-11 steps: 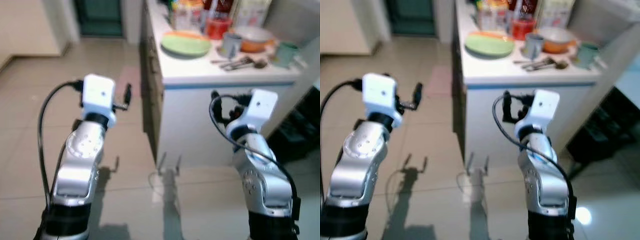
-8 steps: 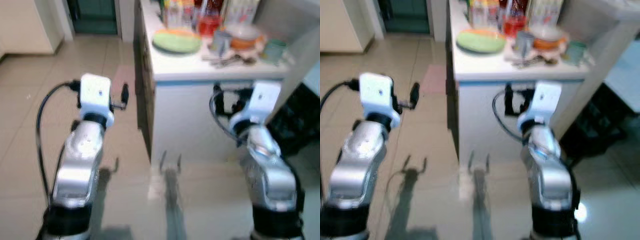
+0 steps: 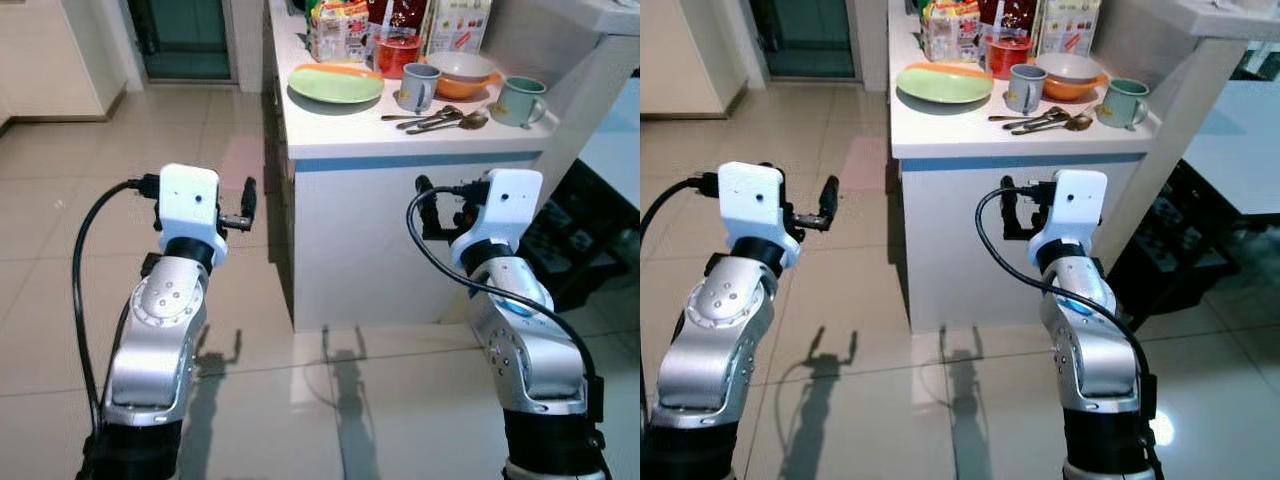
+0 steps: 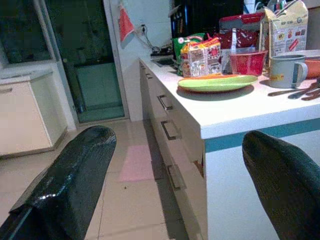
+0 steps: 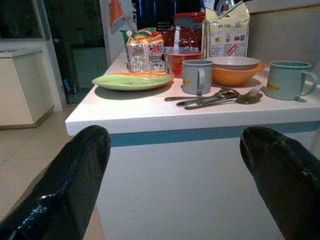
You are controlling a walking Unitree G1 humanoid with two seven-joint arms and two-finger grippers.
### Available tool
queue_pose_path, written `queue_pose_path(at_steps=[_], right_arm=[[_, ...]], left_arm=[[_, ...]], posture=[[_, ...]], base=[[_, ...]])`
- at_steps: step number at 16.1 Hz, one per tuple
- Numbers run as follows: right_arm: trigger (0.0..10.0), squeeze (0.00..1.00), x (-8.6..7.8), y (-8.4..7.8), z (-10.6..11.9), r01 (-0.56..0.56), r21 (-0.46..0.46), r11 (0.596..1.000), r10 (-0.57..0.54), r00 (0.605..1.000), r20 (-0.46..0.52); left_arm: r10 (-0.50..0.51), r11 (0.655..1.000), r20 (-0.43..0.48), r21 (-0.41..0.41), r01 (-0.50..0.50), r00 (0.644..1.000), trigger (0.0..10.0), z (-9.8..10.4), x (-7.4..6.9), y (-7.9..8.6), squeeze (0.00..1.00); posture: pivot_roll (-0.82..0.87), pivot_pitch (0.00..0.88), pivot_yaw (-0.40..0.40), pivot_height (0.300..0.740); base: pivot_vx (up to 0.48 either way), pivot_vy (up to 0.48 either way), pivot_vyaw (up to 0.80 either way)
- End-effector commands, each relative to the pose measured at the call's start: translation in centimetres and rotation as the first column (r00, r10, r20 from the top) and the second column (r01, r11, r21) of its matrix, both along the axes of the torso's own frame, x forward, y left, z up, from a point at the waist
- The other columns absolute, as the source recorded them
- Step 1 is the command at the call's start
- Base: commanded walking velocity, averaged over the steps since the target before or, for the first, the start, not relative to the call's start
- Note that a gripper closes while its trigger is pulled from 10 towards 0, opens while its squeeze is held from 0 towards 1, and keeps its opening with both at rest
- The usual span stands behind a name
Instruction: Setting the table
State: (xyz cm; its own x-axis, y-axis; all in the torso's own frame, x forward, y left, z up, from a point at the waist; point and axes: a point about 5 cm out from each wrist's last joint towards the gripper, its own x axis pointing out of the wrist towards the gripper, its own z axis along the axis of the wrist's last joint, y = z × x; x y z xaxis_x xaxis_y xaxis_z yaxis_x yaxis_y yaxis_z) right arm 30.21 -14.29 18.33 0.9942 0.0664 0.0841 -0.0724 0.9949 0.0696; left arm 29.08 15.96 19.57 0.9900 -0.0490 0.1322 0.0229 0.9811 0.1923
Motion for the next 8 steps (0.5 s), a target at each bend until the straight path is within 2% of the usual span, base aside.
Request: queue_pose_path(at_steps=[1, 8], right_arm=[[10.0, 0.00, 0.21, 0.10, 0.29, -0.016, 0.014, 1.000, 0.016, 1.000, 0.011], [10.0, 0.00, 0.20, 0.54, 0.14, -0.050, 0.009, 0.999, 0.050, 0.999, 0.009]], left_arm=[[-0.015, 1.000, 0.017, 0.004, 0.015, 1.000, 10.0, 0.40, 0.03, -0.33, 0.00], [0.007, 1.000, 0.015, 0.005, -0.007, 1.000, 10.0, 0.30, -0.06, 0.28, 0.00]], posture=[[0.08, 0.000, -0.054, 0.740], [0.07, 0.000, -0.054, 0.740]], base=[[0.319, 0.000, 0.00], [0.318, 0.000, 0.00]])
